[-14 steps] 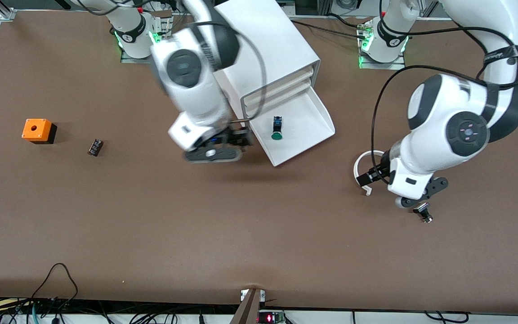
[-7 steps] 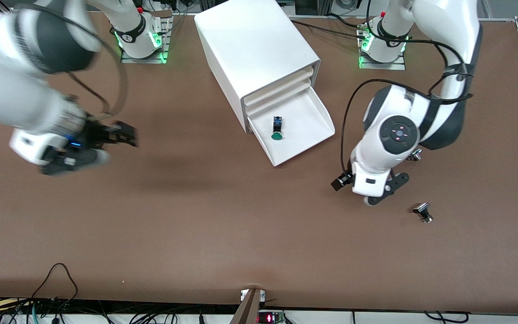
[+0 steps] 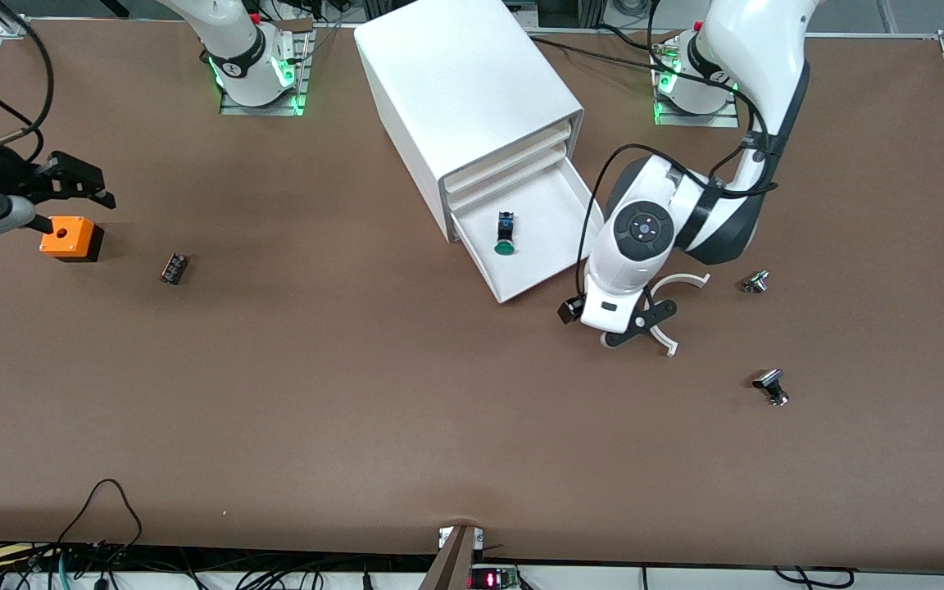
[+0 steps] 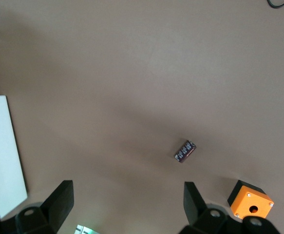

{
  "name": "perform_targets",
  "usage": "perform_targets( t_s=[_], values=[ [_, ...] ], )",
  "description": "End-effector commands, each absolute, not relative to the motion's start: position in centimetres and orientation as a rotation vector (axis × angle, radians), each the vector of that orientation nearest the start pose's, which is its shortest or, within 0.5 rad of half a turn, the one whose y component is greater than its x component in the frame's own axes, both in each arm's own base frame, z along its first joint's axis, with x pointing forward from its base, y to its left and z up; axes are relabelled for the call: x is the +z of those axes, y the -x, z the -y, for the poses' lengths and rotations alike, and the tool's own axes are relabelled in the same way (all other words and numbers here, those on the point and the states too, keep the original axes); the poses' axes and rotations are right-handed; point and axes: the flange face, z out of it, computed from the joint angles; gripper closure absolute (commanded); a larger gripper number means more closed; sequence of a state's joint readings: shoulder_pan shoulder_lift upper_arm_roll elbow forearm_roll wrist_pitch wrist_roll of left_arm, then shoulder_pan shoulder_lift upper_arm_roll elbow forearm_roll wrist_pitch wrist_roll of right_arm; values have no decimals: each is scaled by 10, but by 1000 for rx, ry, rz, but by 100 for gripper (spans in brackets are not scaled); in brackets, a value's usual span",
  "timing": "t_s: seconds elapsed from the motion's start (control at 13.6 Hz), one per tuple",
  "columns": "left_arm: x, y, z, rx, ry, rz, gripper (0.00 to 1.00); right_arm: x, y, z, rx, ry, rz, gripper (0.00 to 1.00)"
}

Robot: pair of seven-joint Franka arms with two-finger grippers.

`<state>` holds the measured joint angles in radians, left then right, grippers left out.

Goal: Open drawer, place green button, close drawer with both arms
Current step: 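Return the right arm to rest while the left gripper approaches the drawer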

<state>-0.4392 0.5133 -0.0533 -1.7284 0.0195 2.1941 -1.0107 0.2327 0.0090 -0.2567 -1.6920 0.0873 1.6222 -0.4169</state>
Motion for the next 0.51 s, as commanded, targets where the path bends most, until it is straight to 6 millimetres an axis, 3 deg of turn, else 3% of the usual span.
perform_targets(
  t_s=[0.0, 0.15, 0.44],
  values=[
    [259, -561, 313, 13, 3021, 794, 1, 569, -537, -4, 74, 3024, 549, 0],
    [248, -552, 322, 34, 3030, 787, 1, 572, -537, -21, 70, 3032, 571, 0],
    [229, -539, 337, 92, 3024, 787, 1, 574, -537, -18, 73, 3061, 582, 0]
  ],
)
